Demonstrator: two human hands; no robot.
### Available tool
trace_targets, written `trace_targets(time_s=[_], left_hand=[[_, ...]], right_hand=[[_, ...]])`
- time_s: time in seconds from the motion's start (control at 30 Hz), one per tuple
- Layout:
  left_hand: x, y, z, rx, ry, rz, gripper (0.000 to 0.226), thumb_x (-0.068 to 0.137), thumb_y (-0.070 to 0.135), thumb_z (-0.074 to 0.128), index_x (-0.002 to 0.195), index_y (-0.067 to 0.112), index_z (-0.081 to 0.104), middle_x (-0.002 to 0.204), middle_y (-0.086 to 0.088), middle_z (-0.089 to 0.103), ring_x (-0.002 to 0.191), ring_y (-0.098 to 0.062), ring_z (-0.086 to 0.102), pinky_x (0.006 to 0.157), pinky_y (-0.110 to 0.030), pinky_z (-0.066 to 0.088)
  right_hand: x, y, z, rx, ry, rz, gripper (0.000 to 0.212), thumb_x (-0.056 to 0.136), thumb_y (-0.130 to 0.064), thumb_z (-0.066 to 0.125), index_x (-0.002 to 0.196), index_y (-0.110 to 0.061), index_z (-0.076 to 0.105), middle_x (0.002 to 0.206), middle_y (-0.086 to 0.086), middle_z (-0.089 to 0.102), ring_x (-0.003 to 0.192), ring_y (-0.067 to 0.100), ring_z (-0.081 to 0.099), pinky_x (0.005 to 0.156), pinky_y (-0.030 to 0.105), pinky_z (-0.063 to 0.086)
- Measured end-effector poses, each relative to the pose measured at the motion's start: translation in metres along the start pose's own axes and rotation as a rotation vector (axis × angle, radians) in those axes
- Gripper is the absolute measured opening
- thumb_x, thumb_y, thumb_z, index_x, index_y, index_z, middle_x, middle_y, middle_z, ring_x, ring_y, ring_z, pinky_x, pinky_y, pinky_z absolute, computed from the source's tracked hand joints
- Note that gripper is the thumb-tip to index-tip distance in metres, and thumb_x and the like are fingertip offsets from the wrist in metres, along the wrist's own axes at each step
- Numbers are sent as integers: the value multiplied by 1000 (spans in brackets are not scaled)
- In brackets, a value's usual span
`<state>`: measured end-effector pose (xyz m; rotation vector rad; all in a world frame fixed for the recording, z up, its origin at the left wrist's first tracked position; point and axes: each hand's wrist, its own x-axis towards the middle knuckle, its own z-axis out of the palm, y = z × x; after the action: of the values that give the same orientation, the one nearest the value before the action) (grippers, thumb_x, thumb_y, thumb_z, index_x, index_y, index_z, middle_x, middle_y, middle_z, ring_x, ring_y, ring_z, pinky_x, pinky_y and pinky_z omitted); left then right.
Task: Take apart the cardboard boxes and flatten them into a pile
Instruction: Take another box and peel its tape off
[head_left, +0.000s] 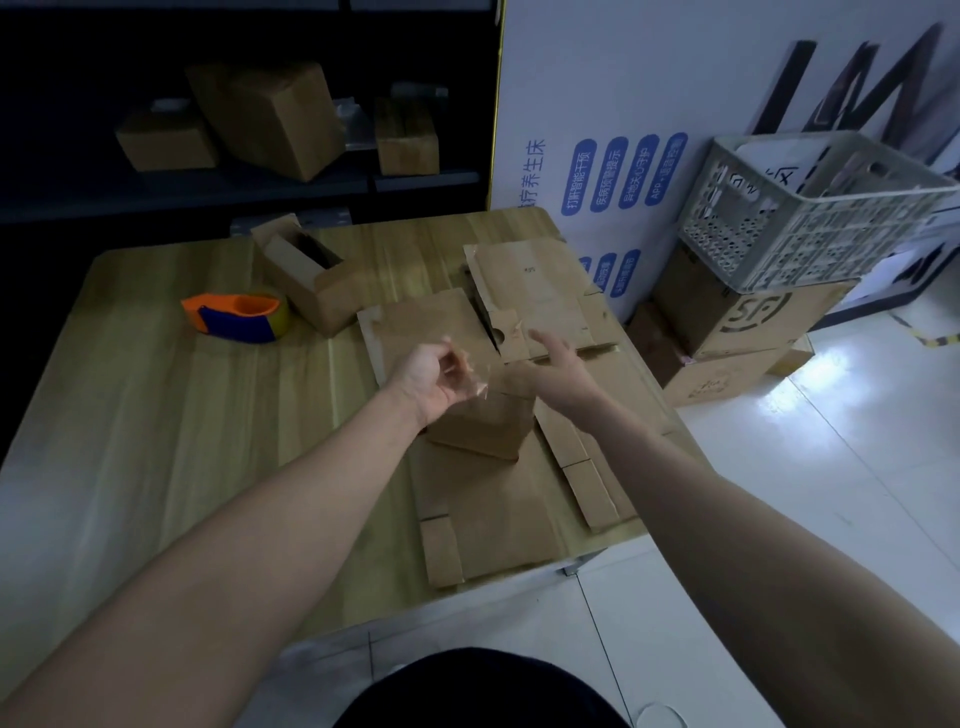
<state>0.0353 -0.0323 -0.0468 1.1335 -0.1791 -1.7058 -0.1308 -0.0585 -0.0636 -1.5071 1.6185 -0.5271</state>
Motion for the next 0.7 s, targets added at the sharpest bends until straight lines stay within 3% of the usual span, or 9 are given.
trace_targets(time_s=[0.07,0.13,0.2,0.3,0.4,0.47,0.53,0.63,0.7], left_hand=[[1,-3,4,-17,17,0,25,99,13,41,76,10,49,67,-3,46,61,-14,45,91,-54,47],[1,-2,7,-46,42,11,23,100,12,41,78,9,49,69,-6,48,60,-16,47,93,-55,46],[2,-2,7,-54,38,11,20,100,10,40,82,7,49,72,-9,48,62,-20,49,89,-56,50],[-1,-2,1,-21,9,-9,17,100,7,38,85,8,47,66,-4,38,57,-13,39,66,-48,57],[1,-3,-11,157,57,13,9,98,7,44,92,9,51,64,-2,40,50,-10,39,49,-32,58],[4,0,-20,301,141,85,6,96,7,49,91,9,51,64,-4,44,43,-9,41,37,-19,43],[8,5,-29,386,267,174,4,95,6,52,92,8,53,65,-5,48,46,-11,40,36,-18,37],[9,13,-39,466,466,291,7,93,7,55,87,10,55,71,-4,52,51,-13,43,41,-22,41],[9,14,-40,543,460,360,10,92,9,56,83,12,57,73,-2,55,55,-13,45,49,-23,41]], right_hand=[[-1,-17,2,-100,-150,-112,87,77,-44,70,150,-31,23,158,4,16,145,34,13,112,61,24],[-5,-23,8,-433,-299,-163,110,69,-51,76,153,-28,8,160,3,7,146,36,2,115,61,14],[-11,-18,18,-723,-306,-160,126,65,-55,79,153,-26,-7,161,3,2,146,36,-3,116,58,9],[-15,-3,28,-830,-258,-137,134,65,-55,80,151,-24,-18,161,1,-2,146,33,-8,117,56,5],[-13,5,28,-875,-252,-171,127,64,-54,81,153,-23,-4,157,4,12,145,32,6,117,54,10],[-13,3,23,-885,-224,-224,114,64,-51,81,150,-20,13,150,5,23,139,30,20,115,52,19],[-12,1,18,-860,-211,-260,106,64,-45,83,147,-19,21,145,4,27,135,29,25,113,51,24],[-12,-2,16,-873,-211,-291,105,64,-42,83,146,-19,21,143,4,28,134,29,26,113,51,25],[-14,-5,17,-894,-201,-279,105,64,-43,83,146,-18,23,142,5,29,133,29,26,113,51,25]])
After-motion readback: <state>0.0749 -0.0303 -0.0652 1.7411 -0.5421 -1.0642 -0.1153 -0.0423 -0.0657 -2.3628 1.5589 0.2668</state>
